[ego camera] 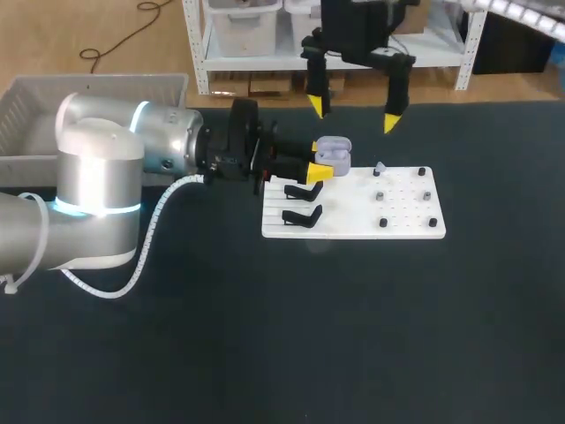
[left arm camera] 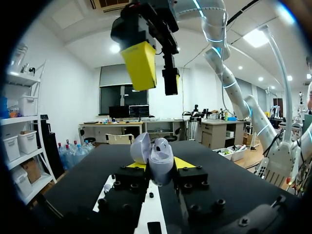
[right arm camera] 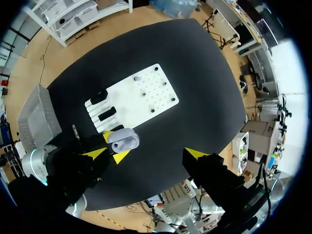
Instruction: Pick up each earbud case from the left stands, insert the matching earbuds, close the lid, and place the case in the box.
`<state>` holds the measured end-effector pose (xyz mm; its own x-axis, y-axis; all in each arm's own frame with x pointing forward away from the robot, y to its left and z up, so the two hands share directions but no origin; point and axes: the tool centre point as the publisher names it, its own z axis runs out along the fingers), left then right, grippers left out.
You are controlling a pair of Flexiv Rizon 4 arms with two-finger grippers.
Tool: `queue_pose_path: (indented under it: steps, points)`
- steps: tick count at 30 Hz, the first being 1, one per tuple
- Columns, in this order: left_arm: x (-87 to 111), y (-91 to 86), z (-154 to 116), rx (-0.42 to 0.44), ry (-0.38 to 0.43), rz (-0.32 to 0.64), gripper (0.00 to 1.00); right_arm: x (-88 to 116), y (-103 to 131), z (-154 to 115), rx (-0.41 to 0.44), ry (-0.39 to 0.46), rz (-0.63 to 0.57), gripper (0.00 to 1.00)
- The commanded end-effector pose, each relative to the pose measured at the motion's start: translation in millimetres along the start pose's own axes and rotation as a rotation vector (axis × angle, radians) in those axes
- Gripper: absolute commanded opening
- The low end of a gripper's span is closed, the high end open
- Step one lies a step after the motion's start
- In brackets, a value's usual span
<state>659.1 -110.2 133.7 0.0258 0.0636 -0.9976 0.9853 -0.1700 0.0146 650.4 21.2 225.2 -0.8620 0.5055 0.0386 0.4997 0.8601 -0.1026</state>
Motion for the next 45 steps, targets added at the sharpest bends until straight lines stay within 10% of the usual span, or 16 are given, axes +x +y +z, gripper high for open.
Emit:
queue_pose_path:
  steps: [1, 16, 38, 45]
  points:
    - [-0.1, -1.0, 0, -0.004, 0.001, 0.001, 0.0, -13, -31, -1, -0.197, 0.01, -0.032, 1.0]
    - [-0.1, -1.0, 0, -0.004, 0.001, 0.001, 0.0, -101, -55, 32, -0.381, 0.149, -0.05, 1.0]
    - [-0.1, -1.0, 0, -0.004, 0.001, 0.001, 0.0, -106, -54, 34, -0.399, 0.147, -0.048, 1.0]
    - [-0.1, -1.0, 0, -0.004, 0.001, 0.001, 0.0, -145, -45, 51, -0.329, -0.108, -0.223, 1.0]
